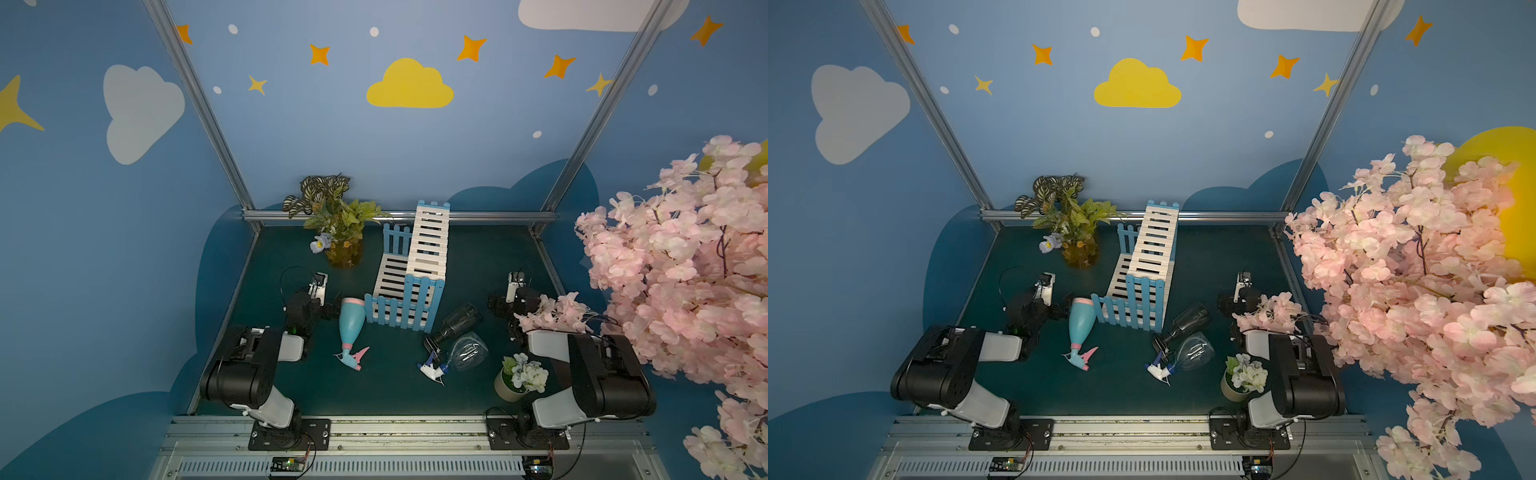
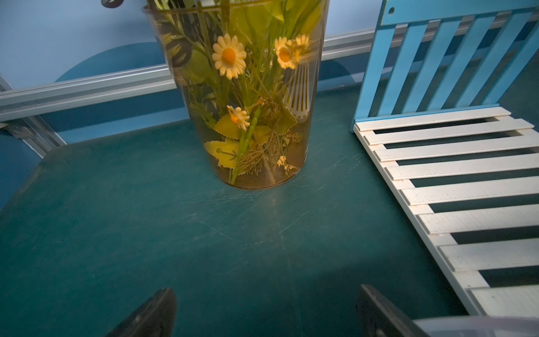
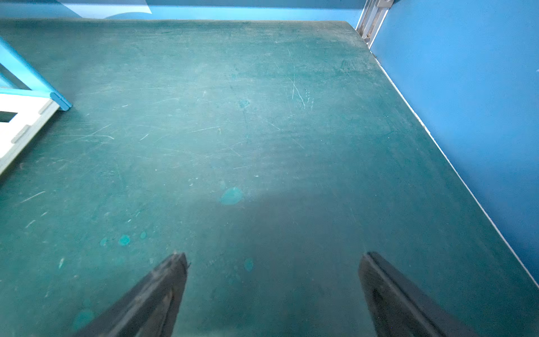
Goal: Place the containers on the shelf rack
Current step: Adjust the shelf at the center of the board.
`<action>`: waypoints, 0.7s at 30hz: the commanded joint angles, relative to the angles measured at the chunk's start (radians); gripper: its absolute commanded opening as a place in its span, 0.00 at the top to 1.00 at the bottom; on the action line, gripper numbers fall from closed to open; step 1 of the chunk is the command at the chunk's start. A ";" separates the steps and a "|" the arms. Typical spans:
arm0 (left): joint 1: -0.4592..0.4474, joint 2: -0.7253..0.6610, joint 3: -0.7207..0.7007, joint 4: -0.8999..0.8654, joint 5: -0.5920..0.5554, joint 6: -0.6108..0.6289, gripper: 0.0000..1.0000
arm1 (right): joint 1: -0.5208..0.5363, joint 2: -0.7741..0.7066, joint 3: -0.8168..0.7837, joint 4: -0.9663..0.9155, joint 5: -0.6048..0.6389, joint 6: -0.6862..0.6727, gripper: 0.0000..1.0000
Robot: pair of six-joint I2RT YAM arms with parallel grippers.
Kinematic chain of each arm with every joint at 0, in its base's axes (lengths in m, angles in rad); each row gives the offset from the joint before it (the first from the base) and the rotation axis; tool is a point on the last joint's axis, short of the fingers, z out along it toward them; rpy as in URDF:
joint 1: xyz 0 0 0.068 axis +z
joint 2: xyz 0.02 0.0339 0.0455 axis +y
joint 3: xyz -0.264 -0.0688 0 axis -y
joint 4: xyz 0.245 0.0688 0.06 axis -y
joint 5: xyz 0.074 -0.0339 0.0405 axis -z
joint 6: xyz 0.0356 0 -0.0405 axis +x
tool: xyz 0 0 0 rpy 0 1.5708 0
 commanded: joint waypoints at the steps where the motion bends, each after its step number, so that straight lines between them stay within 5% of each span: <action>1: 0.012 0.003 0.004 0.002 0.026 0.001 0.00 | 0.000 -0.020 0.021 -0.004 -0.008 -0.006 0.02; 21: 0.058 -0.073 -0.035 0.009 0.121 -0.026 0.00 | -0.009 -0.092 0.022 -0.018 0.010 0.044 0.02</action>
